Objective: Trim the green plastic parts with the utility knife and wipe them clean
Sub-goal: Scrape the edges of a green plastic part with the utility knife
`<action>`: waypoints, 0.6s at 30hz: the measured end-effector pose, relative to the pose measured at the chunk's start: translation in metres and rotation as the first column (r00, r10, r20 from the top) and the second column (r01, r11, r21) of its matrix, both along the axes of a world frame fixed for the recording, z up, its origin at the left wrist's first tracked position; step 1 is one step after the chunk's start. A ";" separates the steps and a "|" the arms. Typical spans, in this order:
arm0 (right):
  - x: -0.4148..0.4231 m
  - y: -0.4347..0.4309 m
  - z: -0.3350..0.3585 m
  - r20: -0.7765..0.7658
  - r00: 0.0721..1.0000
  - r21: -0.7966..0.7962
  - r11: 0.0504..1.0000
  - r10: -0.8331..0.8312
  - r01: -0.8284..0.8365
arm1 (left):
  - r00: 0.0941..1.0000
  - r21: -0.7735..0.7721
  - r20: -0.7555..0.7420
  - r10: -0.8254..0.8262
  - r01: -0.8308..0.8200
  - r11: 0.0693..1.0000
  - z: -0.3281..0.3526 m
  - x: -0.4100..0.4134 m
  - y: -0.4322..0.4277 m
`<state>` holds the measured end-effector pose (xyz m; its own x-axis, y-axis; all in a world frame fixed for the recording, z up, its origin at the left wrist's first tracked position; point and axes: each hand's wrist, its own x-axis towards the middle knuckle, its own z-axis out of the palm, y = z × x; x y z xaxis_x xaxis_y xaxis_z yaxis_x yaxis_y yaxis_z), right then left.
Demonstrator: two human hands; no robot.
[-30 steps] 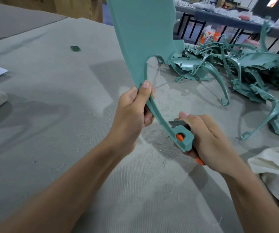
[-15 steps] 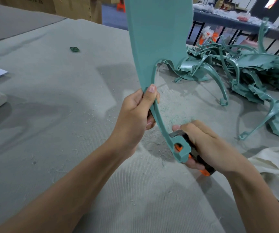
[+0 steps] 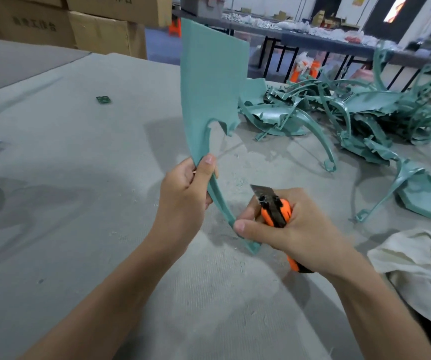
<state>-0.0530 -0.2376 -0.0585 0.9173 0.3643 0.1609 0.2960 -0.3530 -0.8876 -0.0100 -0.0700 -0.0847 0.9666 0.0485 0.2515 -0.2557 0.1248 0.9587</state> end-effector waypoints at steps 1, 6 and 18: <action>0.001 -0.001 -0.001 -0.006 1.000 0.010 1.000 -0.006 0.006 | 1.000 0.009 -0.003 0.009 -0.009 1.000 -0.001 0.000 0.000; 0.002 -0.007 -0.002 -0.103 0.992 0.084 0.994 0.078 -0.070 | 0.994 0.082 -0.039 -0.107 0.110 0.991 -0.002 0.000 -0.005; 0.016 -0.018 -0.009 0.166 0.827 -0.140 0.817 -0.537 0.559 | 0.985 0.259 -0.174 -0.005 0.050 0.964 -0.021 0.022 0.011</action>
